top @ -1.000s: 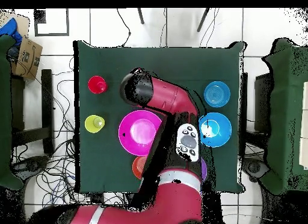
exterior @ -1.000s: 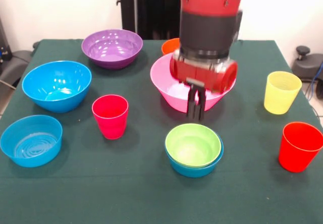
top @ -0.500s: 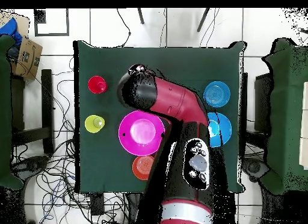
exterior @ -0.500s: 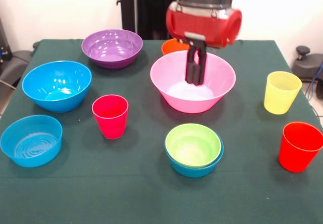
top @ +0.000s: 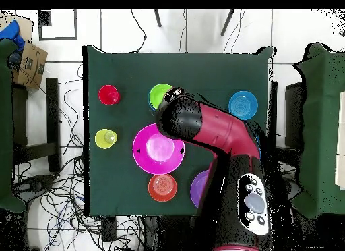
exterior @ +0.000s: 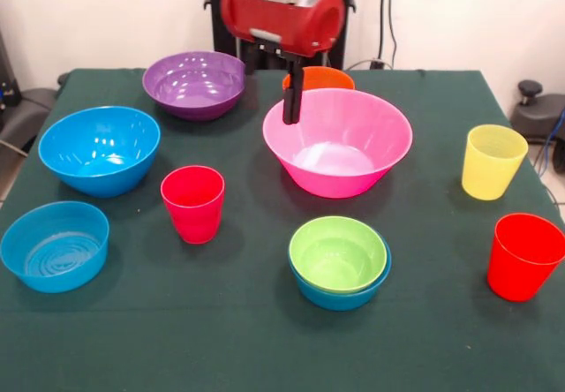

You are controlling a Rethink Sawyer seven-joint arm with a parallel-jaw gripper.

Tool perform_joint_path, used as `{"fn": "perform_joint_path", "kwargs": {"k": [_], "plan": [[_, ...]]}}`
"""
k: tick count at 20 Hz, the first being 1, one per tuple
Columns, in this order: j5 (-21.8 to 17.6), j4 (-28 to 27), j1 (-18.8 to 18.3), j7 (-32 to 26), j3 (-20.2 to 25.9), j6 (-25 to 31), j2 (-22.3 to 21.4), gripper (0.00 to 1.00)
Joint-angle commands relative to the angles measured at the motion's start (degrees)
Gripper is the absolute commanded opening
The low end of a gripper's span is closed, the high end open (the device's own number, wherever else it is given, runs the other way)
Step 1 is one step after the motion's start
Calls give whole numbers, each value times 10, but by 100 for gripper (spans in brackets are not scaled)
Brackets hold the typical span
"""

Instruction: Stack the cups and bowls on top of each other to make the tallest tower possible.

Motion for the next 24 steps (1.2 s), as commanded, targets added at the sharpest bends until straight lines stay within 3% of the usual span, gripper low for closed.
{"fn": "perform_joint_path", "kwargs": {"k": [1, 4, 11, 24], "plan": [[-86, 63, -16, -88, 77, 9, 3, 100], [-106, 57, -12, -79, 73, 15, 8, 100], [-135, 84, -43, -77, 97, 8, 4, 100], [-179, 157, -88, -83, 125, 17, -42, 100]]}}
